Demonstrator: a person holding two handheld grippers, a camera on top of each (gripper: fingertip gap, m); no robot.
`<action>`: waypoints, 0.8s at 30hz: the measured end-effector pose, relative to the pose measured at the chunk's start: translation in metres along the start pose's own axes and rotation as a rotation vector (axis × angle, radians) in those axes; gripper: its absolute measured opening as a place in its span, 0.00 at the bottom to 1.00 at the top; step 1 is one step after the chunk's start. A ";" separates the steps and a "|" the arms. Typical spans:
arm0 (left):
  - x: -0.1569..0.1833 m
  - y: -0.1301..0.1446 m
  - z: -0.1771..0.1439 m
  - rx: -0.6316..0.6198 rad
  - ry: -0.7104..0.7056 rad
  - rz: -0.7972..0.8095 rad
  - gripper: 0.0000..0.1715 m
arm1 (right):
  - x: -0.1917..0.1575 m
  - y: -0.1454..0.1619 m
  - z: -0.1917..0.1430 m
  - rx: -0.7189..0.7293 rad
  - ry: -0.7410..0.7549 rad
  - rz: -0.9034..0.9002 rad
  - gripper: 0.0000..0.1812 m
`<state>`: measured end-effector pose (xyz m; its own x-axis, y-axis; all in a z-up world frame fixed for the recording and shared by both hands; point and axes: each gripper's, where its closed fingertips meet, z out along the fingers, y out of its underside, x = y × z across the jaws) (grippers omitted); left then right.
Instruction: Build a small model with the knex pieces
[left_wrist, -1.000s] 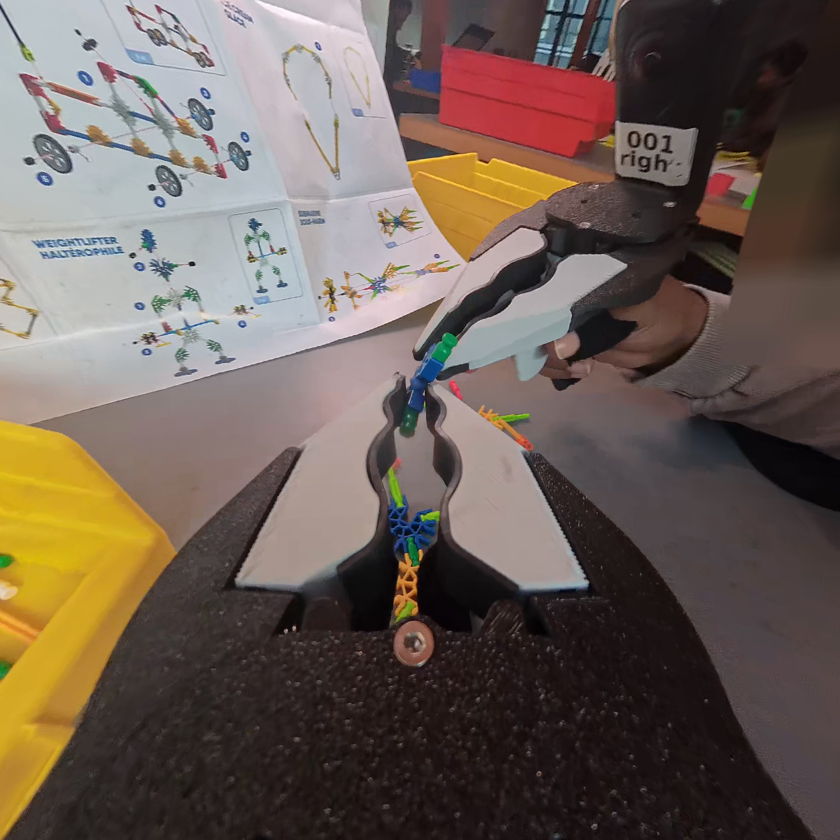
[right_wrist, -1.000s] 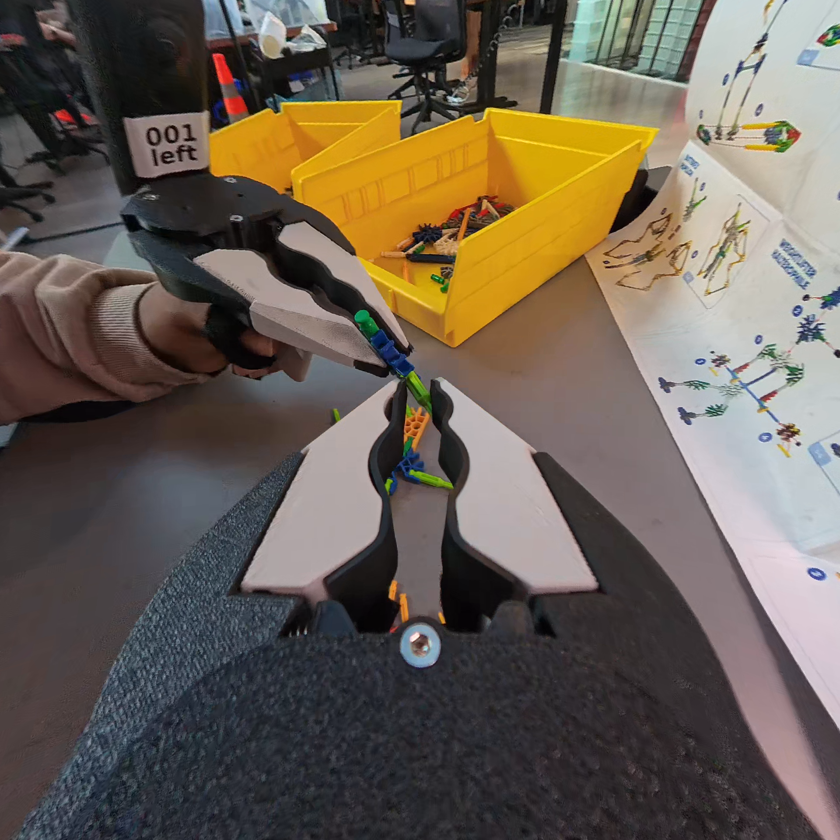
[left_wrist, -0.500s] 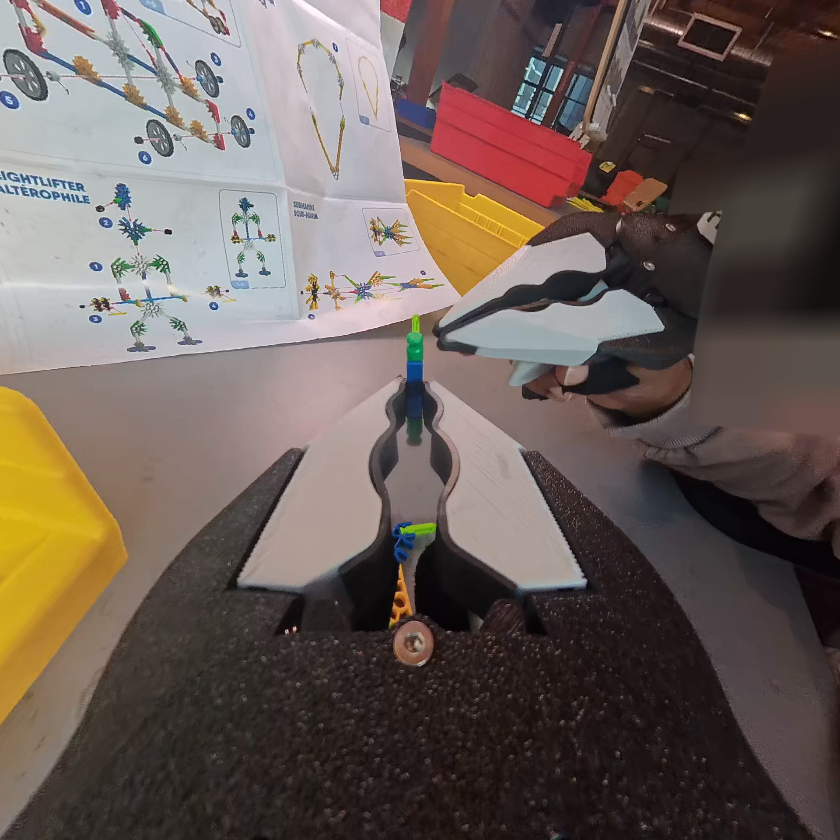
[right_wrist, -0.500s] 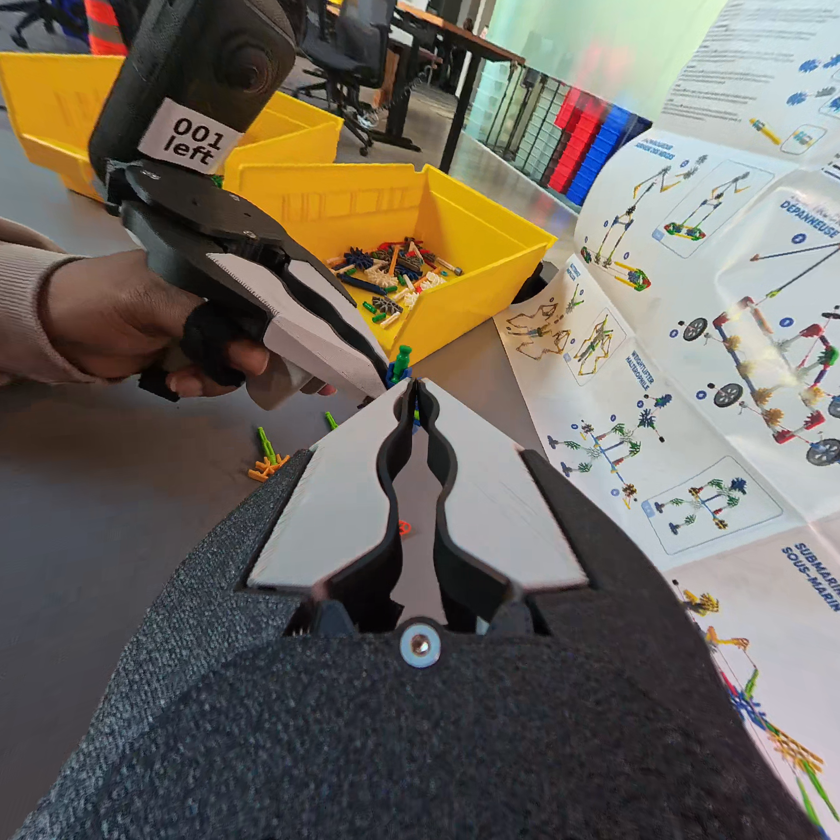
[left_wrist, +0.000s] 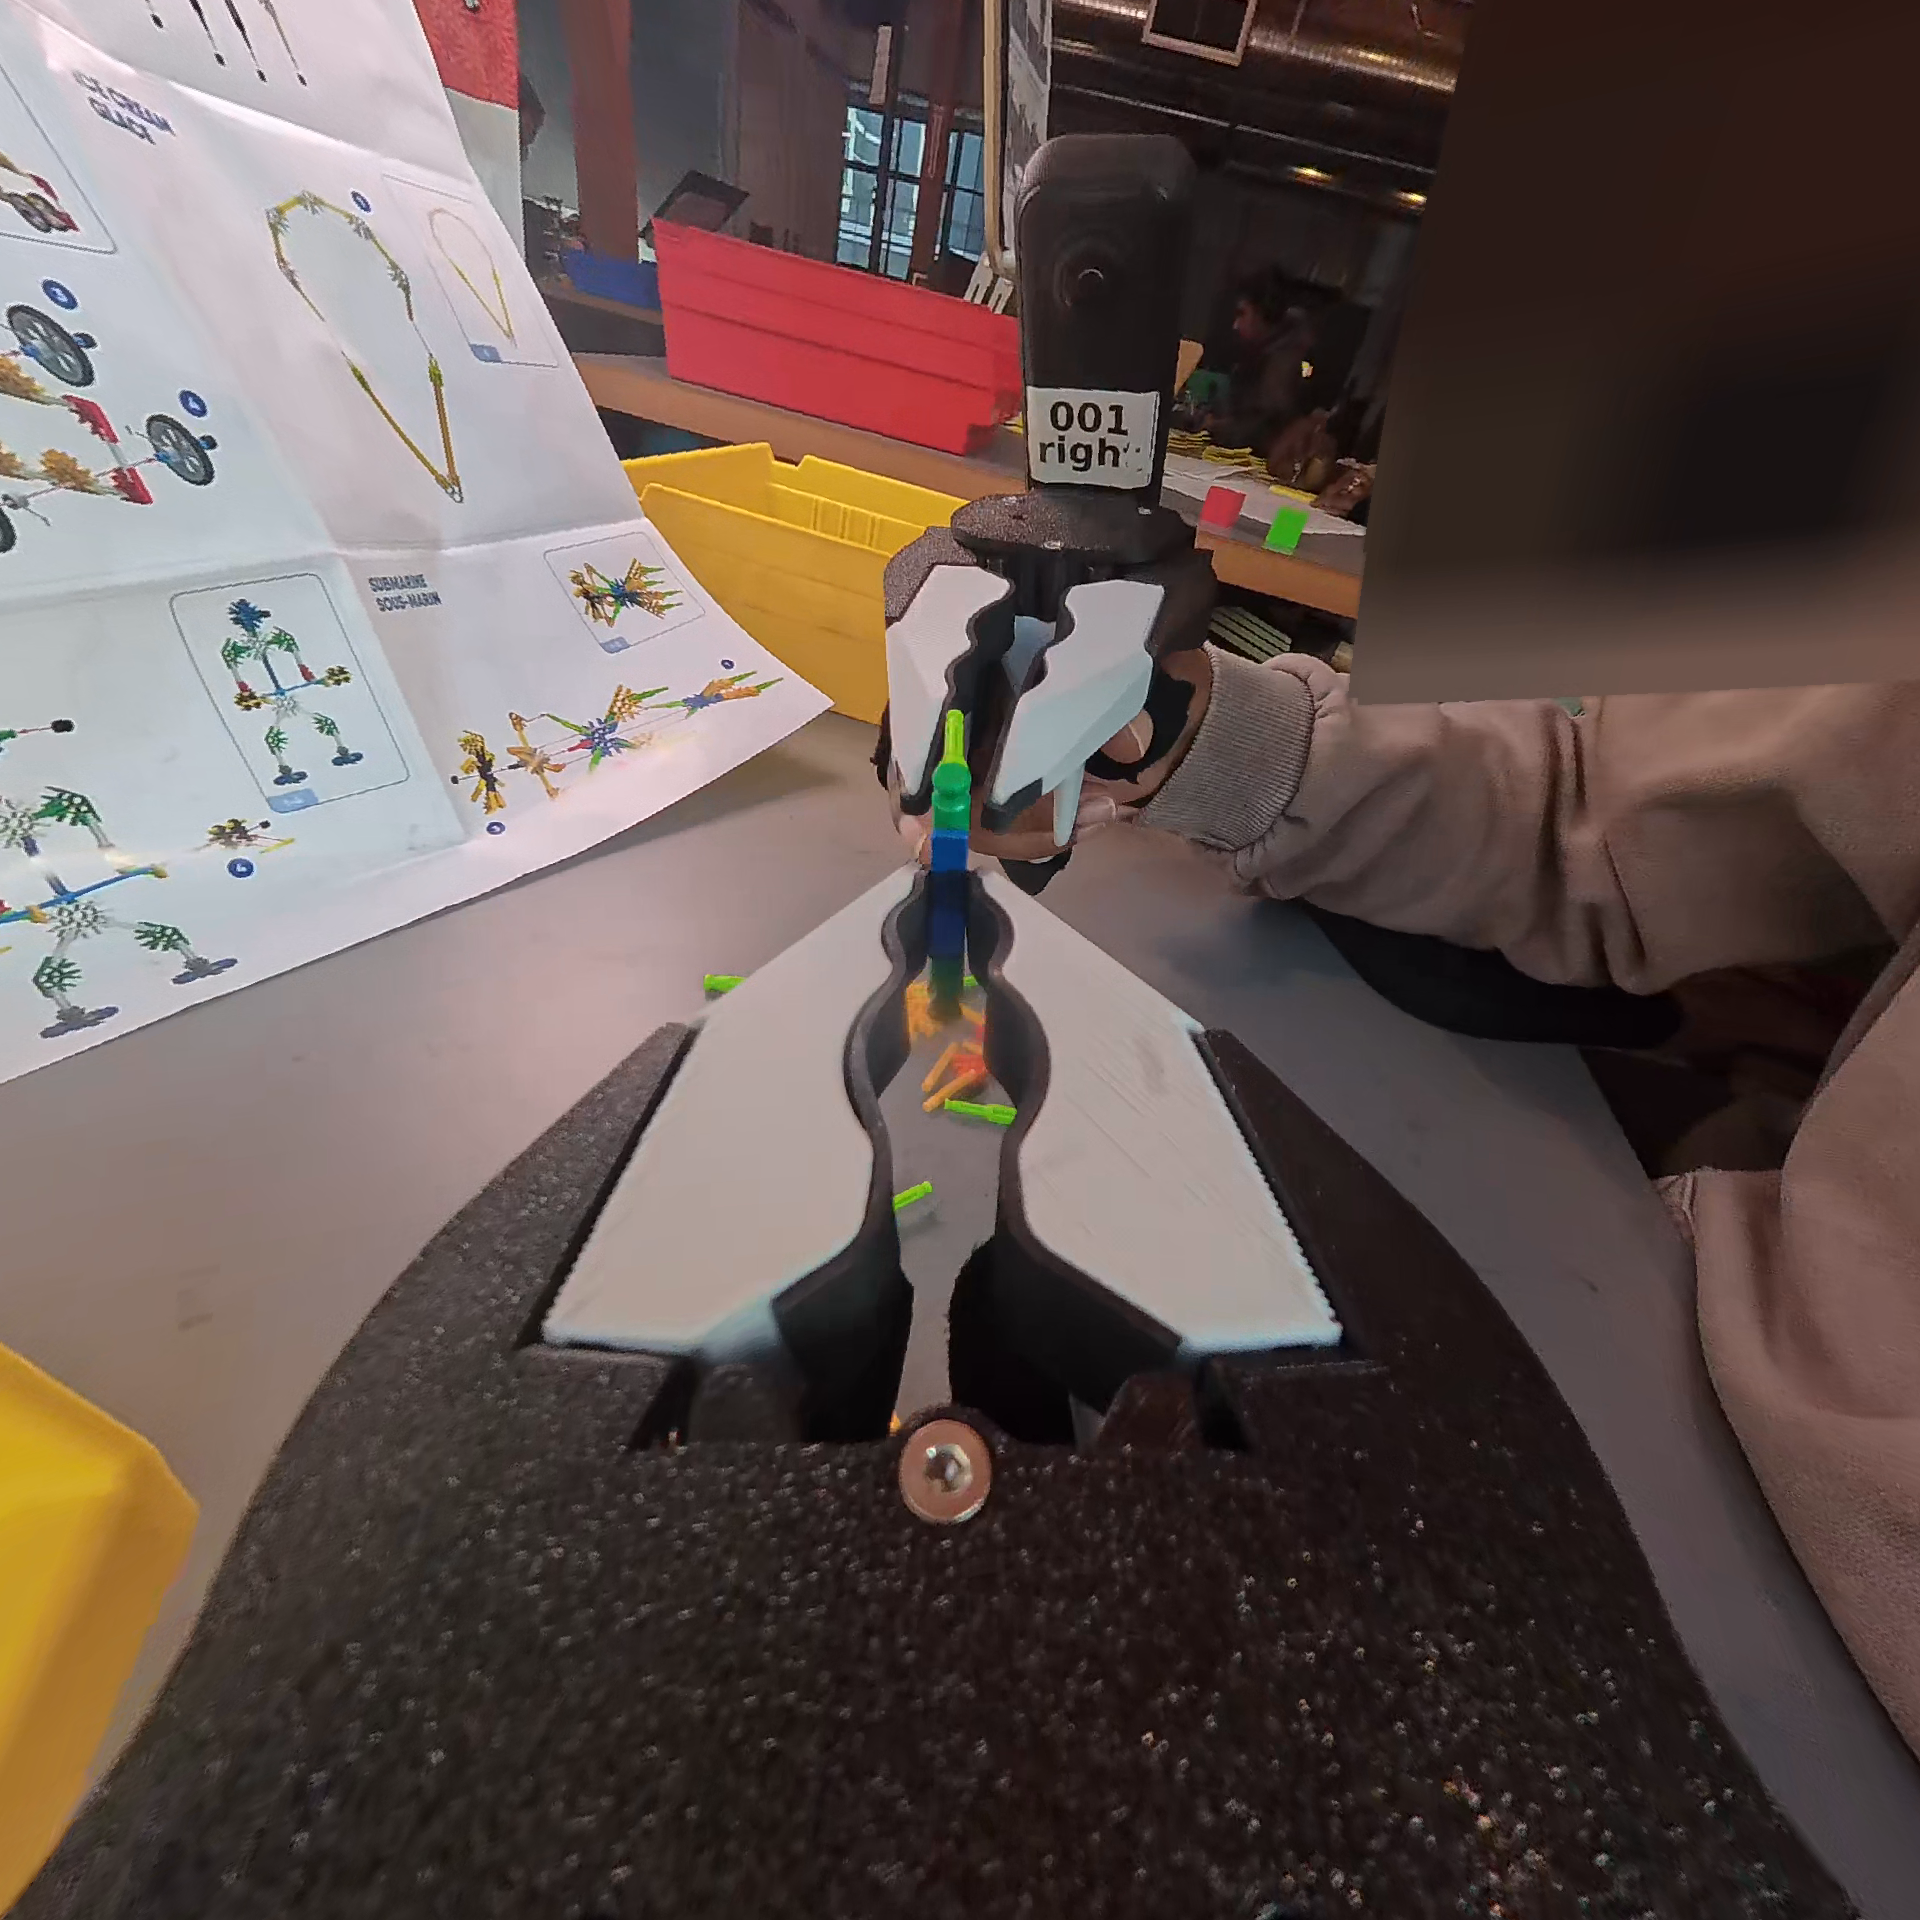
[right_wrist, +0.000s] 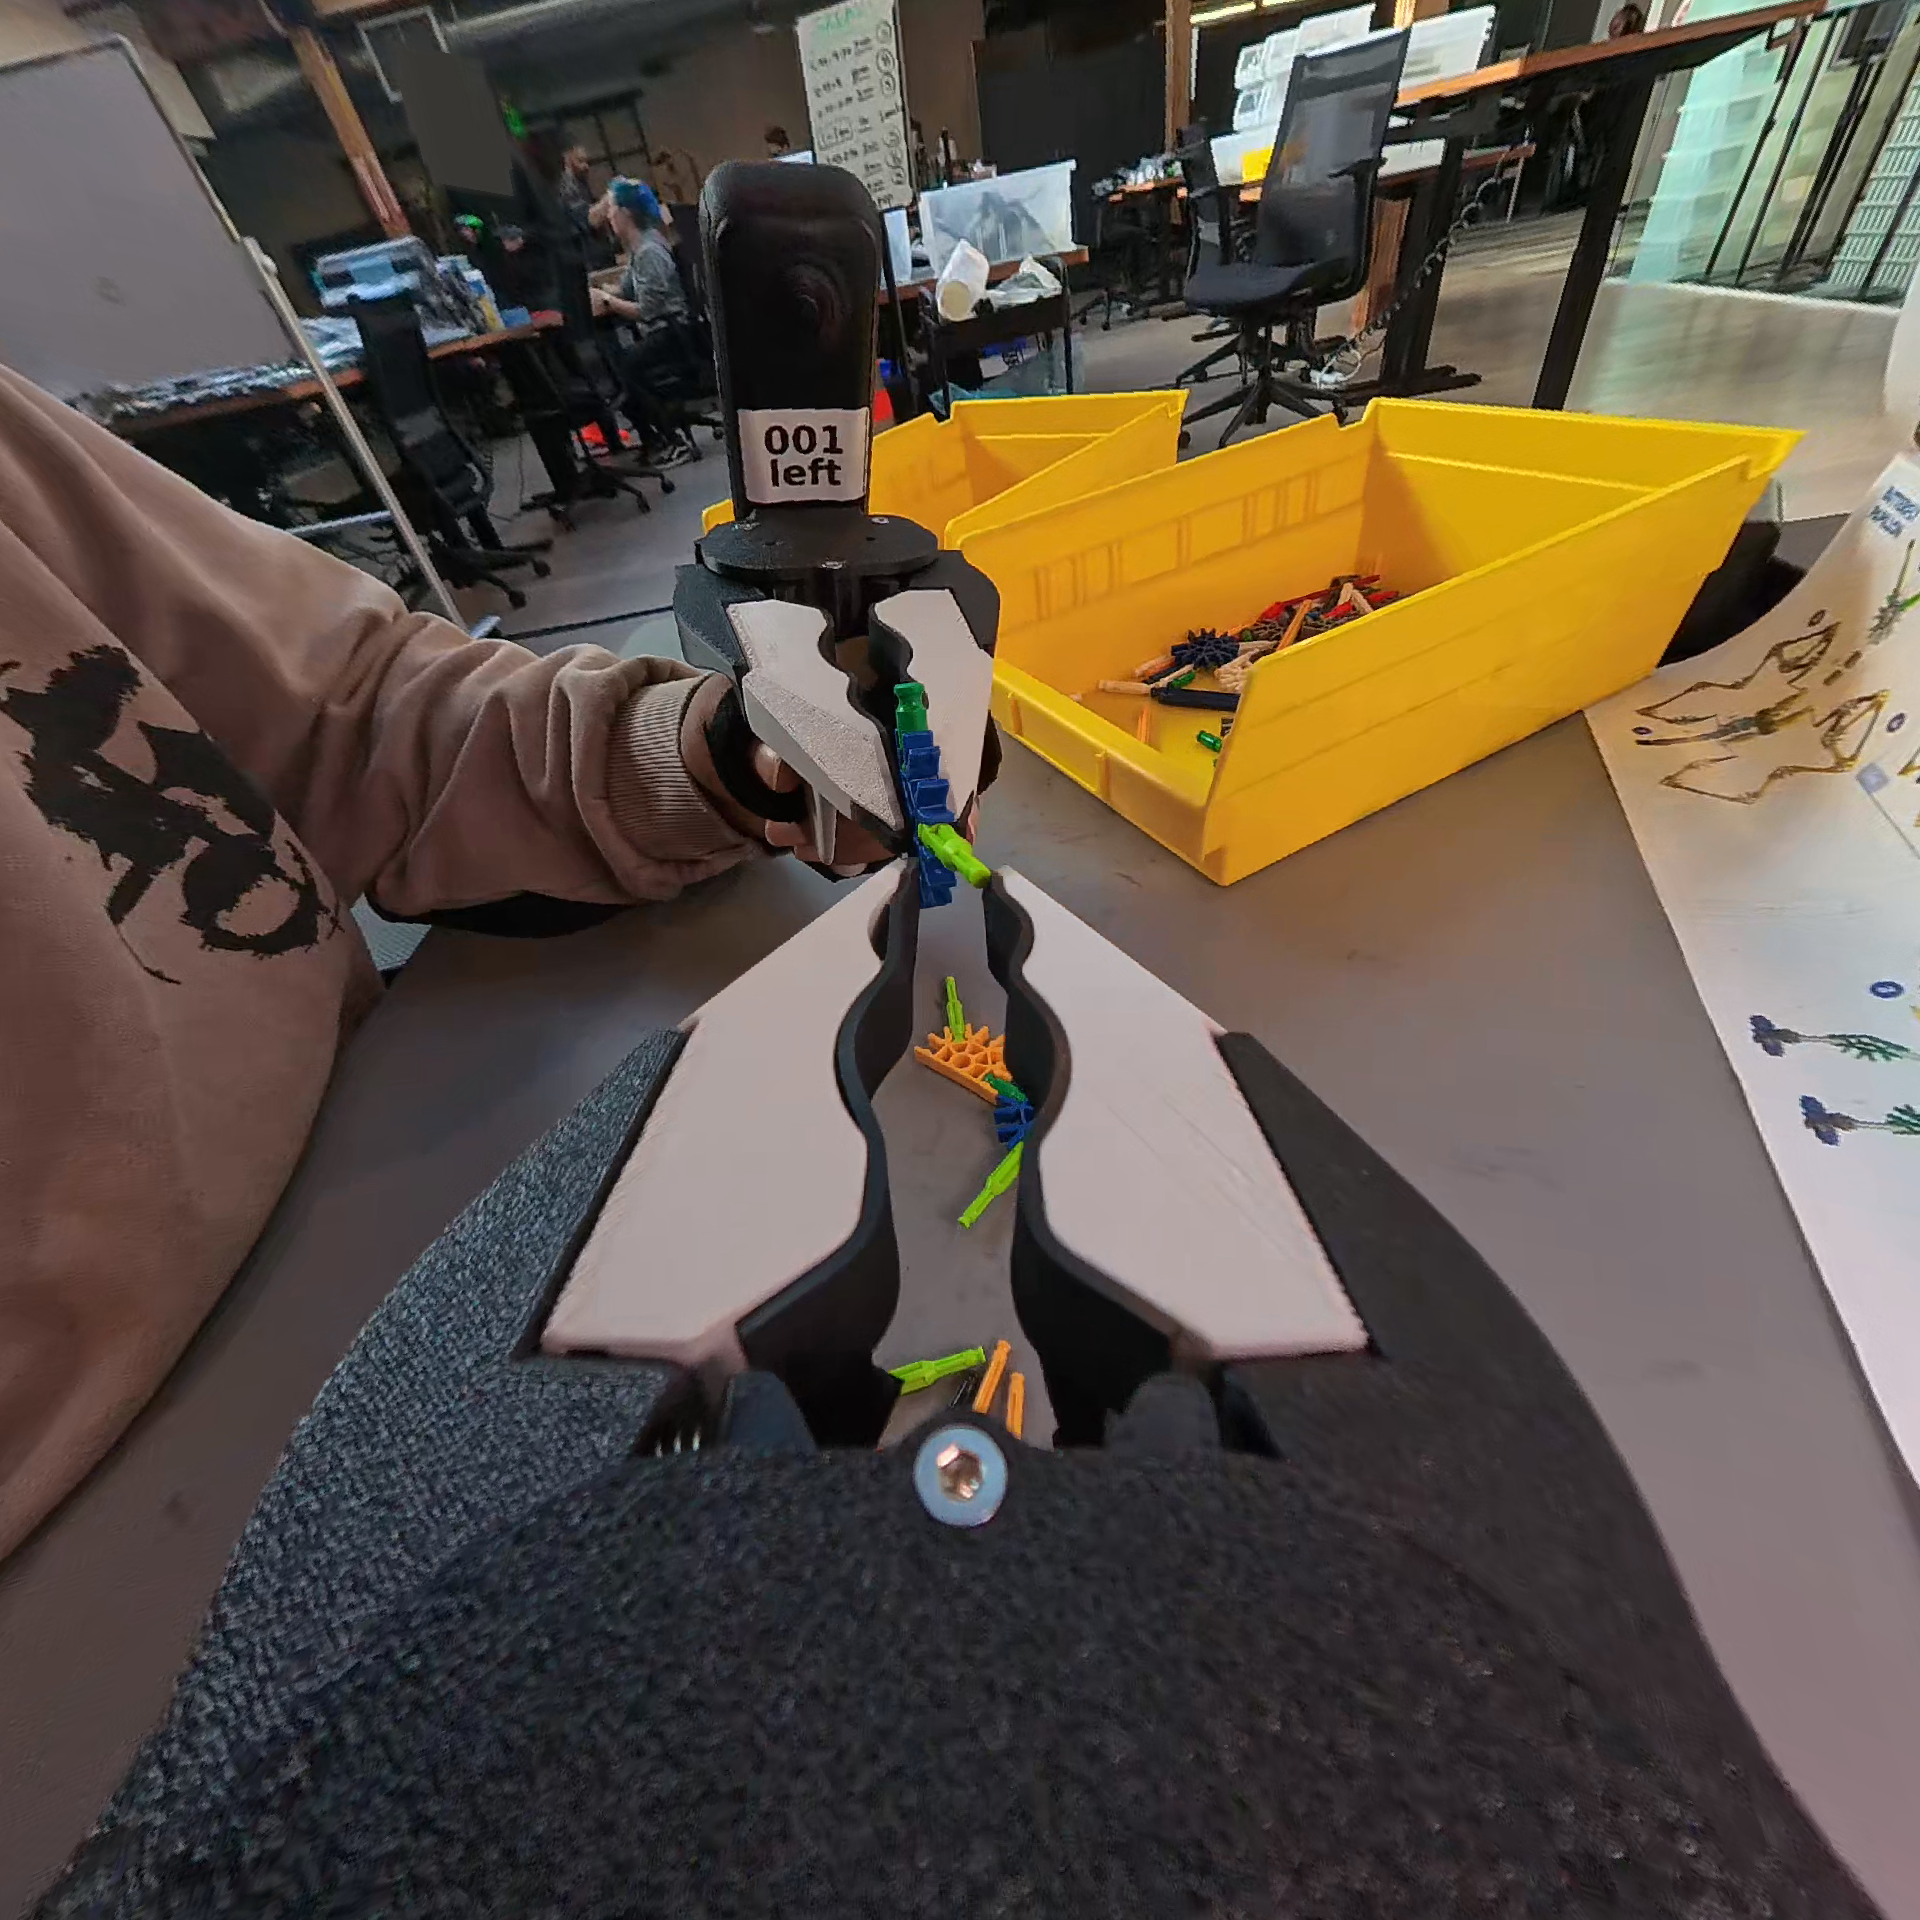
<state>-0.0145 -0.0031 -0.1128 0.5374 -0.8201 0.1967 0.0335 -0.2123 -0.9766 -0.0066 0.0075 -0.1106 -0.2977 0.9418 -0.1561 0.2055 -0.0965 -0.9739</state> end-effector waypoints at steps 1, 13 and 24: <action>0.001 0.000 0.000 -0.005 0.003 0.003 0.03 | -0.001 0.000 0.000 0.001 -0.006 0.003 0.05; 0.015 0.002 0.003 -0.022 0.086 -0.022 0.03 | -0.017 0.000 -0.001 0.006 -0.111 -0.009 0.03; 0.021 0.002 0.004 -0.030 0.113 -0.017 0.03 | -0.022 -0.004 -0.007 0.029 -0.153 -0.013 0.02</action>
<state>-0.0002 -0.0189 -0.1107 0.4384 -0.8707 0.2231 0.0152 -0.2410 -0.9704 0.0053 -0.0105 -0.1021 -0.4391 0.8833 -0.1645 0.1746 -0.0957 -0.9800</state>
